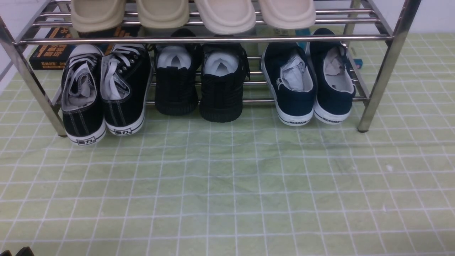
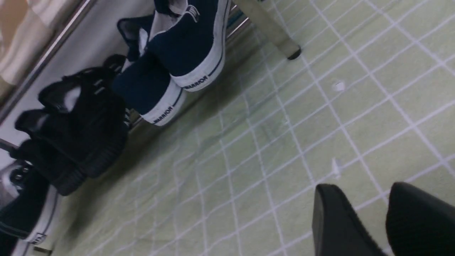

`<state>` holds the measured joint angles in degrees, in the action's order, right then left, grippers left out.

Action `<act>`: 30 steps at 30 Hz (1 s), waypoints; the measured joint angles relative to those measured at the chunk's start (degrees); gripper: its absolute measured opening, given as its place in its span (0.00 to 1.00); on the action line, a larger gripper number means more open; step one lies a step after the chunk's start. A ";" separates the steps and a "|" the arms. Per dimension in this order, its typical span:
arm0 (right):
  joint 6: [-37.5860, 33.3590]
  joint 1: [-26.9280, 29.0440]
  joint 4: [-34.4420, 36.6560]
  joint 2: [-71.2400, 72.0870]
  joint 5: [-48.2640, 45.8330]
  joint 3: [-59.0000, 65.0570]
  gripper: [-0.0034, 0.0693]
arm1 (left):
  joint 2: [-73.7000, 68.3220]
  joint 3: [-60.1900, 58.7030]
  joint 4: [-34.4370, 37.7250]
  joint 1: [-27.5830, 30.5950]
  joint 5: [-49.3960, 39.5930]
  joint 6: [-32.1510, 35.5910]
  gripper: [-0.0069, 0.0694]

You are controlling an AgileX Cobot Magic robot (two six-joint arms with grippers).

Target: Take the shoes off the shelf with your hand from the green coffee tablecloth.

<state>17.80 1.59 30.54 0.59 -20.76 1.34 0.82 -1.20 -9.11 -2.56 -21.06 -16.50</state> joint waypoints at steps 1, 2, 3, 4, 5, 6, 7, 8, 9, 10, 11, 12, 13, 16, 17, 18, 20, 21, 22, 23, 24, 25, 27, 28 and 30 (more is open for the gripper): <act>0.07 0.00 0.76 0.00 0.00 0.00 0.38 | 0.00 0.00 0.00 0.00 0.00 0.00 0.41; 0.20 0.00 1.31 0.00 0.04 0.00 0.38 | 0.00 0.00 0.00 0.00 0.00 0.00 0.41; 0.19 0.00 1.46 0.00 0.11 0.00 0.38 | 0.00 0.00 0.00 0.00 0.00 0.00 0.41; 0.21 0.00 1.75 0.00 0.31 0.00 0.38 | 0.00 0.00 0.00 0.00 0.00 0.00 0.41; 0.34 0.00 2.16 0.00 1.13 0.00 0.38 | 0.00 0.00 0.00 0.00 0.00 0.00 0.41; 0.34 0.00 2.15 0.00 1.29 0.00 0.38 | 0.00 0.00 0.00 0.00 0.00 0.00 0.41; -0.17 0.00 2.29 0.00 3.33 0.00 0.38 | 0.00 0.00 0.00 0.00 0.00 0.00 0.41; -0.49 0.00 2.29 0.00 3.75 -0.08 0.38 | 0.00 0.00 0.00 0.00 0.00 0.00 0.41; -1.24 0.00 2.29 0.00 4.30 -0.35 0.38 | 0.00 0.00 0.00 0.00 0.00 0.00 0.41; -3.45 0.00 2.29 -0.15 4.92 -2.18 0.38 | 0.00 0.00 0.00 0.00 0.00 0.00 0.41; -5.88 0.00 2.29 -0.84 5.32 -4.63 0.38 | 0.00 0.00 0.00 0.00 0.00 0.00 0.41; -8.20 0.00 2.15 -2.19 5.69 -7.23 0.37 | 0.00 0.00 0.00 0.00 0.00 0.00 0.41; -10.19 0.00 1.80 -4.18 5.75 -10.12 0.35 | 0.00 0.00 0.00 0.00 0.00 0.00 0.41; -17.20 0.00 -0.07 -11.63 4.02 -18.34 0.27 | 0.00 0.00 0.00 0.00 0.00 0.00 0.41; -19.65 0.00 -1.56 -16.64 0.84 -22.15 0.21 | 0.00 0.00 0.00 0.00 0.00 0.00 0.41; -20.61 0.00 -2.22 -18.94 -0.44 -24.62 0.19 | 0.00 0.00 0.00 0.00 0.00 0.00 0.41; -22.53 0.00 -3.74 -24.71 -6.43 -27.68 0.13 | 0.00 0.00 0.00 0.00 0.00 0.00 0.41; -24.82 0.00 -6.30 -32.93 -17.96 -33.42 0.06 | 0.00 0.00 0.00 0.00 0.00 0.00 0.41; -25.37 0.00 -7.20 -36.79 -22.61 -35.94 0.05 | 0.00 0.00 0.00 0.00 0.00 0.00 0.41; -25.88 0.00 -8.29 -41.69 -27.87 -38.15 0.04 | 0.00 0.00 0.00 0.00 0.00 0.00 0.41; -26.11 0.00 -8.93 -45.59 -30.64 -39.35 0.04 | 0.00 0.00 0.00 0.00 0.00 0.00 0.41; -26.81 0.00 -9.37 -50.25 -35.04 -41.21 0.04 | 0.00 0.00 0.00 0.00 0.00 0.00 0.41; -29.31 0.00 -8.48 -59.40 -39.39 -44.79 0.04 | 0.00 0.00 0.00 0.00 0.00 0.00 0.41; -29.58 0.00 -8.48 -60.11 -39.65 -45.09 0.04 | 0.00 0.00 0.00 0.00 0.00 0.00 0.41; -33.21 -0.68 -4.83 -66.46 -41.62 -48.55 0.06 | 0.00 0.00 0.00 0.00 0.00 0.00 0.41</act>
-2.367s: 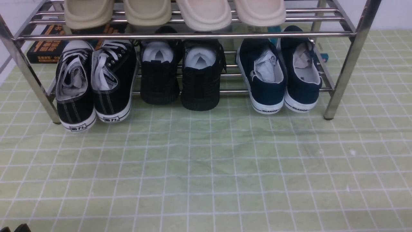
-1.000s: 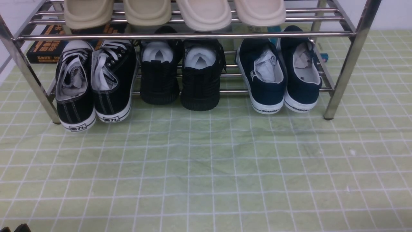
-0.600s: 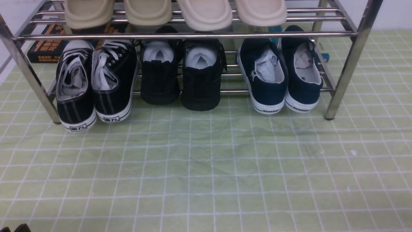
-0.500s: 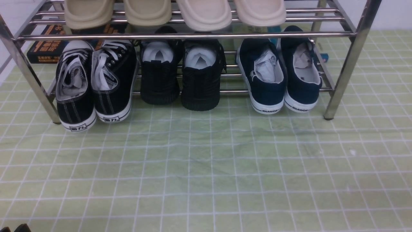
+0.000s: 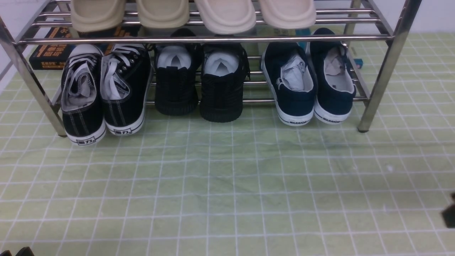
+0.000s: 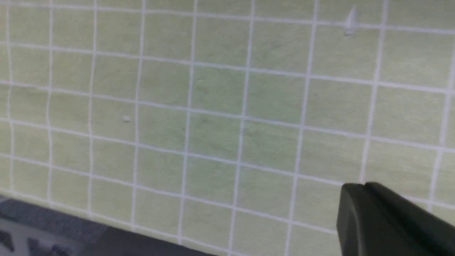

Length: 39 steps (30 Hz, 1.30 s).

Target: Take the shoes off the shelf with your hand from the green coffee tablecloth.

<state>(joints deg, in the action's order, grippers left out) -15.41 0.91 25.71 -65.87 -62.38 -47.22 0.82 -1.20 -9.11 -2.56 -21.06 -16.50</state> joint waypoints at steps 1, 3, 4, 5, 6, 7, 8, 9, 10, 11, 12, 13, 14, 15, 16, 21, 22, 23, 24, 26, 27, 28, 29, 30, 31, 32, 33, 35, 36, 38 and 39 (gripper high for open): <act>-1.36 -0.91 2.09 -2.02 -0.21 -1.43 0.07 | 0.00 0.00 0.00 0.00 0.00 0.00 0.41; -3.26 -3.62 4.30 -4.81 -0.28 -4.57 0.09 | 0.00 0.00 0.00 0.00 0.00 0.00 0.41; -3.41 -5.29 4.51 -5.78 -0.28 -6.35 0.11 | 0.00 0.00 0.00 0.00 0.00 0.00 0.41; -3.23 -7.11 4.24 -6.62 -0.21 -8.27 0.13 | 0.00 0.00 0.00 0.00 0.00 0.00 0.41; -2.86 -8.29 3.96 -7.09 -0.14 -9.47 0.14 | 0.00 0.00 0.00 0.00 0.00 0.00 0.41; -2.04 -9.93 2.89 -7.92 0.07 -11.17 0.15 | 0.00 0.00 0.00 0.00 0.00 0.00 0.41; 0.30 -13.42 0.41 -9.18 0.55 -14.39 0.18 | 0.00 0.00 0.00 0.00 0.00 0.00 0.41; 1.70 -15.20 -1.42 -10.03 0.79 -16.84 0.21 | 0.00 0.00 0.00 0.00 0.00 0.00 0.41; 3.62 -17.40 -3.99 -11.28 1.16 -19.38 0.23 | 0.00 0.00 0.00 0.00 0.00 0.00 0.41; 4.03 -17.84 -5.10 -11.55 1.16 -19.90 0.24 | 0.00 0.00 0.00 0.00 0.00 0.00 0.41; 6.79 -21.23 -9.03 -14.05 1.58 -24.11 0.28 | 0.00 0.00 0.00 0.00 0.00 0.00 0.41; 8.05 -22.02 -10.14 -14.73 1.57 -24.64 0.29 | 0.00 0.00 0.00 0.00 0.00 0.00 0.41; 11.18 -24.59 -14.04 -17.30 1.74 -28.32 0.34 | 0.00 0.00 0.00 0.00 0.00 0.00 0.41; 12.56 -25.89 -16.09 -18.88 1.80 -30.96 0.36 | 0.00 0.00 0.00 0.00 0.00 0.00 0.41; 15.41 -27.61 -18.97 -21.36 1.85 -33.61 0.41 | 0.00 0.00 0.00 0.00 0.00 0.00 0.41; 21.34 -31.00 -26.29 -31.44 3.62 -45.30 0.55 | 0.00 0.00 0.00 0.00 0.00 0.00 0.41; 21.83 -31.13 -26.58 -32.64 4.23 -46.94 0.57 | 0.00 0.00 0.00 0.00 0.00 0.00 0.41; 22.31 -31.19 -27.12 -34.91 5.11 -48.79 0.58 | 0.00 0.00 0.00 0.00 0.00 0.00 0.41; 22.45 -31.24 -27.48 -37.01 5.78 -50.69 0.59 | 0.00 0.00 0.00 0.00 0.00 0.00 0.41; 22.64 -31.24 -27.63 -38.56 6.64 -52.19 0.59 | 0.00 0.00 0.00 0.00 0.00 0.00 0.41; 22.88 -31.24 -28.08 -40.88 8.25 -53.57 0.59 | 0.00 0.00 0.00 0.00 0.00 0.00 0.41; 22.93 -31.24 -28.52 -41.56 8.96 -54.00 0.59 | 0.00 0.00 0.00 0.00 0.00 0.00 0.41; 22.99 -31.24 -29.09 -42.54 10.34 -54.36 0.59 | 0.00 0.00 0.00 0.00 0.00 0.00 0.41; 23.11 -31.24 -29.71 -43.41 11.81 -54.47 0.59 | 0.00 0.00 0.00 0.00 0.00 0.00 0.41; 23.24 -31.24 -30.36 -44.11 13.24 -54.48 0.59 | 0.00 0.00 0.00 0.00 0.00 0.00 0.41; 23.29 -31.24 -30.88 -44.84 14.44 -54.56 0.59 | 0.00 0.00 0.00 0.00 0.00 0.00 0.41; 23.51 -31.24 -31.38 -45.38 15.21 -54.67 0.59 | 0.00 0.00 0.00 0.00 0.00 0.00 0.41; 24.71 -31.24 -32.96 -46.76 17.03 -54.72 0.59 | 0.00 0.00 0.00 0.00 0.00 0.00 0.41; 25.74 -31.24 -33.78 -47.29 17.58 -54.72 0.59 | 0.00 0.00 0.00 0.00 0.00 0.00 0.41; 28.21 -31.24 -35.56 -48.23 18.35 -54.72 0.59 | 0.00 0.00 0.00 0.00 0.00 0.00 0.41; 28.98 -31.24 -36.21 -48.50 18.47 -54.72 0.59 | 0.00 0.00 0.00 0.00 0.00 0.00 0.41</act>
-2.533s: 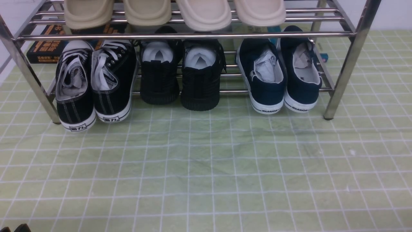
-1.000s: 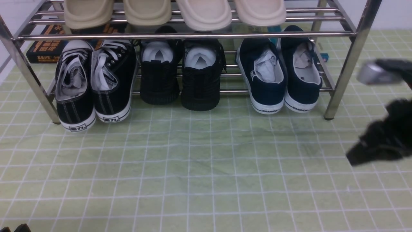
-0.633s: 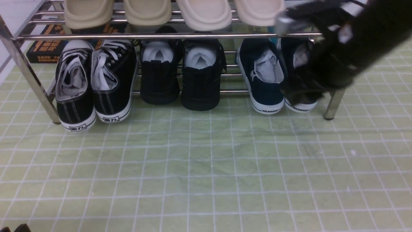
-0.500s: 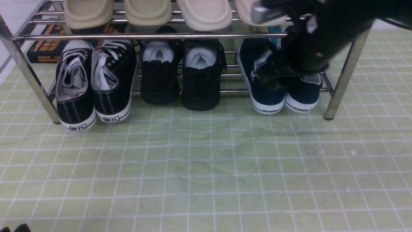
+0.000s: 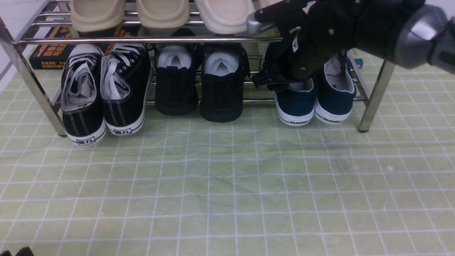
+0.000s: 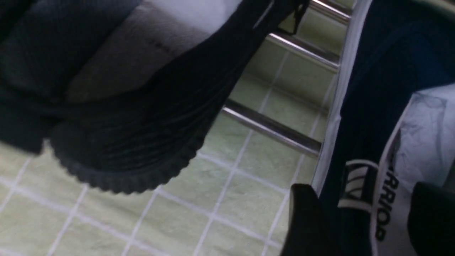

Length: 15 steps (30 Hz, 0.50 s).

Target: Take the shoes off the shelf with your hand from the green coffee tablecloth.

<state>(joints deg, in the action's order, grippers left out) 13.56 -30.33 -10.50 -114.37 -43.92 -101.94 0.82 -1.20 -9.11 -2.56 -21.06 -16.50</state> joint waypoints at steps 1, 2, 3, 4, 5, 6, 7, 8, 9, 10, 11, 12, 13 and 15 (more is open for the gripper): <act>0.54 0.00 -0.47 -0.07 0.00 0.00 0.59 | 0.00 0.00 0.00 0.00 0.00 0.00 0.41; 2.17 0.00 -1.73 -0.53 0.15 0.00 0.59 | 0.00 0.00 0.00 0.00 0.00 0.00 0.41; 3.69 0.00 -2.83 -0.92 0.39 0.00 0.59 | 0.00 0.00 0.00 0.00 0.00 0.00 0.41; 4.62 0.00 -3.63 -1.12 0.45 0.00 0.59 | 0.00 0.00 0.00 0.00 0.00 0.00 0.41; 5.71 0.00 -4.38 -1.52 0.65 0.00 0.58 | 0.00 0.00 0.00 0.00 0.00 0.00 0.41; 7.20 0.00 -5.20 -2.09 0.89 -0.02 0.57 | 0.00 0.00 0.00 0.00 0.00 0.00 0.41; 7.88 0.00 -5.55 -2.38 0.99 -0.02 0.55 | 0.00 0.00 0.00 0.00 0.00 0.00 0.41; 8.51 0.00 -5.82 -2.87 1.00 -0.02 0.54 | 0.00 0.00 0.00 0.00 0.00 0.00 0.41; 9.12 0.00 -5.96 -3.17 1.06 -0.02 0.51 | 0.00 0.00 0.00 0.00 0.00 0.00 0.41; 9.92 0.00 -5.96 -3.51 1.06 -0.02 0.48 | 0.00 0.00 0.00 0.00 0.00 0.00 0.41; 10.45 0.00 -5.96 -3.82 1.06 -0.02 0.43 | 0.00 0.00 0.00 0.00 0.00 0.00 0.41; 11.03 0.00 -5.88 -3.95 1.11 -0.02 0.38 | 0.00 0.00 0.00 0.00 0.00 0.00 0.41; 11.34 -0.05 -5.65 -3.95 1.17 -0.02 0.31 | 0.00 0.00 0.00 0.00 0.00 0.00 0.41; 11.64 -0.05 -5.12 -3.80 1.09 -0.02 0.17 | 0.00 0.00 0.00 0.00 0.00 0.00 0.41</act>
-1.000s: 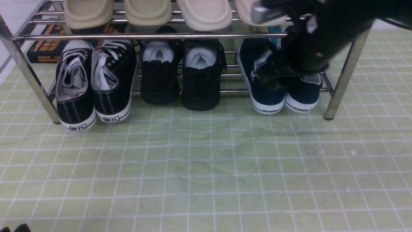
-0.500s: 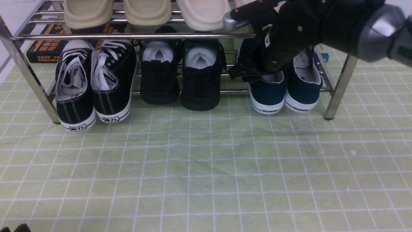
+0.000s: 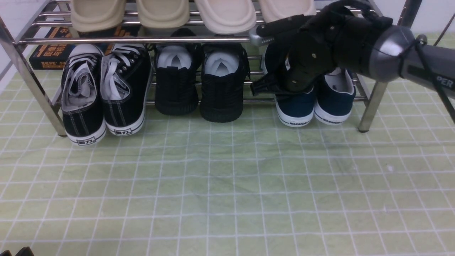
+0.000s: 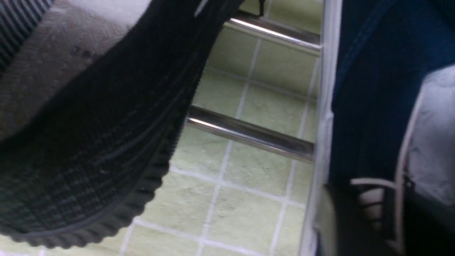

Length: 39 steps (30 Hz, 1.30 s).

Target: Take the shoes off the shelf with your hand from the green coffee tablecloth.

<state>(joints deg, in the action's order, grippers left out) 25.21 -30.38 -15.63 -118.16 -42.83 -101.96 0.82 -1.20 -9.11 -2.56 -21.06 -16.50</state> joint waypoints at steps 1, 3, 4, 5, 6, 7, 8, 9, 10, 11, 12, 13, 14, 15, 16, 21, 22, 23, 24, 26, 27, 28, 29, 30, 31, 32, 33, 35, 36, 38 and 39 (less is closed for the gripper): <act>0.14 0.00 0.31 0.34 -0.49 0.00 0.12 | 0.00 0.00 0.00 0.00 0.00 0.00 0.41; 0.20 0.00 1.16 0.94 -2.08 0.00 0.10 | 0.00 0.00 0.00 0.00 0.00 0.00 0.41; 0.14 0.00 2.05 1.54 -3.74 0.00 0.11 | 0.00 0.00 0.00 0.00 0.00 0.00 0.41; -0.17 0.00 2.99 2.41 -5.49 0.06 0.11 | 0.00 0.00 0.00 0.00 0.00 0.00 0.41; -0.98 0.00 4.30 3.30 -7.62 0.06 0.11 | 0.00 0.00 -0.01 0.00 0.00 0.00 0.41; -2.05 0.00 5.82 4.26 -9.39 0.06 0.11 | 0.00 0.00 -0.01 0.00 0.00 0.00 0.41; -3.45 -0.08 7.75 5.53 -11.52 0.06 0.11 | 0.00 0.00 -0.01 0.00 0.00 0.00 0.41; -4.14 -0.08 9.09 6.15 -12.53 0.06 0.11 | 0.00 0.00 -0.01 0.00 0.00 0.00 0.41; -4.65 -0.08 9.45 6.62 -13.16 0.06 0.11 | 0.00 0.00 -0.01 0.00 0.00 0.00 0.41; -6.64 -0.14 12.07 8.63 -15.41 0.06 0.11 | 0.00 0.00 -0.01 0.00 0.00 0.00 0.41; -6.83 -0.19 12.34 8.84 -15.57 0.06 0.11 | 0.00 0.00 -0.01 0.00 0.00 0.00 0.41; -7.43 -0.18 13.22 9.68 -16.22 0.06 0.11 | 0.00 0.00 -0.01 0.00 0.00 0.00 0.41; -8.04 -0.18 14.19 10.94 -16.91 0.06 0.11 | 0.00 0.00 -0.01 0.00 0.00 0.00 0.41; -8.28 -0.18 14.63 11.90 -17.53 0.06 0.11 | 0.00 0.00 -0.01 0.00 0.00 0.00 0.41; -8.27 -0.18 14.76 12.45 -18.10 0.06 0.11 | 0.00 0.00 -0.01 0.00 0.00 0.00 0.41; -9.73 -0.18 14.90 13.88 -22.15 0.06 0.11 | 0.00 0.00 -0.01 0.00 0.00 0.00 0.41; -9.89 -0.18 15.14 14.08 -22.68 0.06 0.11 | 0.00 0.00 -0.01 0.00 0.00 0.00 0.41; -10.05 -0.18 15.63 14.23 -23.41 0.06 0.11 | 0.00 0.00 -0.01 0.00 0.00 0.00 0.41; -10.13 -0.18 15.63 14.23 -23.41 0.06 0.11 | 0.00 0.00 -0.01 0.00 0.00 0.00 0.41; -10.33 -0.18 15.63 14.45 -23.97 0.06 0.11 | 0.00 0.00 -0.01 0.00 0.00 0.00 0.41; -10.38 -0.18 15.63 14.45 -24.02 0.06 0.11 | 0.00 0.00 -0.01 0.00 0.00 0.00 0.41; -10.47 -0.18 15.63 14.45 -24.05 0.06 0.11 | 0.00 0.00 -0.01 0.00 0.00 0.00 0.41; -10.95 -0.18 16.13 14.46 -24.18 0.06 0.11 | 0.00 0.00 -0.01 0.00 0.00 0.00 0.41; -11.31 -0.18 16.33 14.51 -24.18 0.06 0.11 | 0.00 0.00 -0.01 0.00 0.00 0.00 0.41; -11.46 -0.18 16.57 14.51 -24.18 0.06 0.11 | 0.00 0.00 -0.01 0.00 0.00 0.00 0.41; -11.57 -0.18 16.74 14.51 -24.25 0.06 0.11 | 0.00 0.00 -0.01 0.00 0.00 0.00 0.41; -11.75 -0.18 16.87 14.51 -24.30 0.06 0.11 | 0.00 0.00 -0.01 0.00 0.00 0.00 0.41; -12.21 -0.18 16.94 14.51 -24.30 0.06 0.11 | 0.00 0.00 -0.01 0.00 0.00 0.00 0.41; -12.51 -0.18 16.94 14.51 -24.30 0.06 0.11 | 0.00 0.00 -0.01 0.00 0.00 0.00 0.41; -12.65 -0.18 16.94 14.38 -24.16 0.06 0.11 | 0.00 0.00 -0.01 0.00 0.00 0.00 0.41; -12.71 -0.18 16.94 14.25 -23.76 0.26 0.11 | 0.00 0.00 -0.01 0.00 0.00 0.00 0.41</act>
<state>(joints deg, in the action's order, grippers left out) 12.50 -30.56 1.31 -103.91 -66.59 -101.70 0.82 -1.20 -9.12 -2.56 -21.06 -16.50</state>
